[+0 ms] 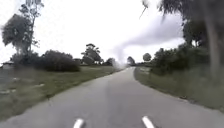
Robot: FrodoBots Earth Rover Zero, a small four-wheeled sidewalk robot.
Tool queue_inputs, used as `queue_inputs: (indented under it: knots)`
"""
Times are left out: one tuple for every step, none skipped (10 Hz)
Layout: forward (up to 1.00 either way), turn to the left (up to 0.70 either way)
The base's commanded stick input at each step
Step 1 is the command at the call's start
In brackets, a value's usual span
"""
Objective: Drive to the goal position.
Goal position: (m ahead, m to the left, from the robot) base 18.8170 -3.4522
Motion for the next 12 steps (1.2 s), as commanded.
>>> queue_inputs:
  knots:
    - [0.70,0.00]
    - [0.70,0.00]
    - [0.70,-0.06]
    - [0.70,-0.19]
    - [0.70,-0.28]
    - [0.70,-0.31]
    - [0.70,-0.25]
    - [0.70,-0.08]
    - [0.70,-0.01]
    - [0.70,0.00]
    - [0.70,0.00]
    - [0.70,0.00]
